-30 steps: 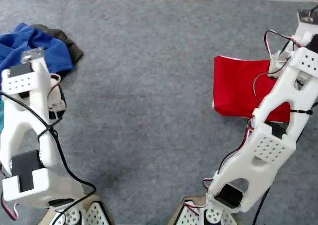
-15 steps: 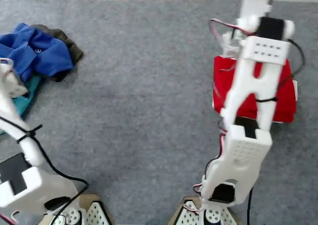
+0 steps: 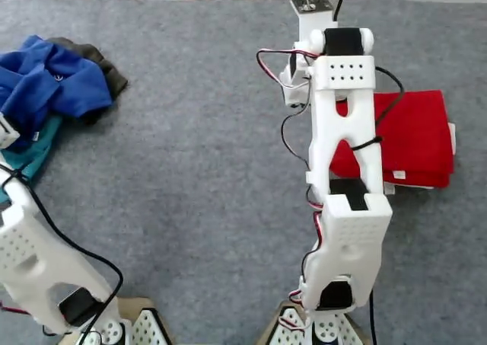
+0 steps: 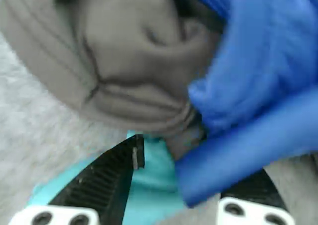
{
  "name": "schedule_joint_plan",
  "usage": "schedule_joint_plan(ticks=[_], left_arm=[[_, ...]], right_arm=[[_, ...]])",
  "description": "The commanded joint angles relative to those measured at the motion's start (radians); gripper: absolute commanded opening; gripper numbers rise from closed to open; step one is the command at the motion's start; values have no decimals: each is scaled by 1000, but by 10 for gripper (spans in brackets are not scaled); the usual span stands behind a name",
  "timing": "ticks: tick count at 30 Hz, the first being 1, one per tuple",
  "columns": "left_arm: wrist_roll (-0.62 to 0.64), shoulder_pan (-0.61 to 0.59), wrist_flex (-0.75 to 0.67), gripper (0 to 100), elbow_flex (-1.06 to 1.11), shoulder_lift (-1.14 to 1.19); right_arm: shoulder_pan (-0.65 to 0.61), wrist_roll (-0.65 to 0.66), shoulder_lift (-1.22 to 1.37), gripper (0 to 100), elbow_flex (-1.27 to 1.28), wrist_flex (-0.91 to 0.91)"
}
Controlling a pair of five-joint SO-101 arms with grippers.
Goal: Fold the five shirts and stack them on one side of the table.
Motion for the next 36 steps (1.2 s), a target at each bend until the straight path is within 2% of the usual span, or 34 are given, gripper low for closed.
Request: schedule_joint_plan(ticks=[1,5,11,16,21,25,28,32,36], left_arm=[[57,13,-17,200,-197,95],[12,18,94,27,-398,155],[8,16,348,29,-699,163],[5,41,589,29,-1043,163],[-57,65,608,28,-1188,123],[-68,84,608,28,-1101,-11],[-69,131,608,28,-929,-176],[-129,257,608,29,-608,-460],[-224,447,605,29,-272,-752]], right_arm=[[-9,-9,-64,46,-1,2],[-8,-9,-64,46,-1,5],[-11,-11,-64,46,-1,5],[-15,-46,-65,46,-5,6],[-43,-46,-71,46,-7,8],[-71,-46,-117,46,-1,8],[-86,-44,-147,46,-1,8],[-95,-40,-171,48,-1,8],[-94,-40,-189,49,-1,8]])
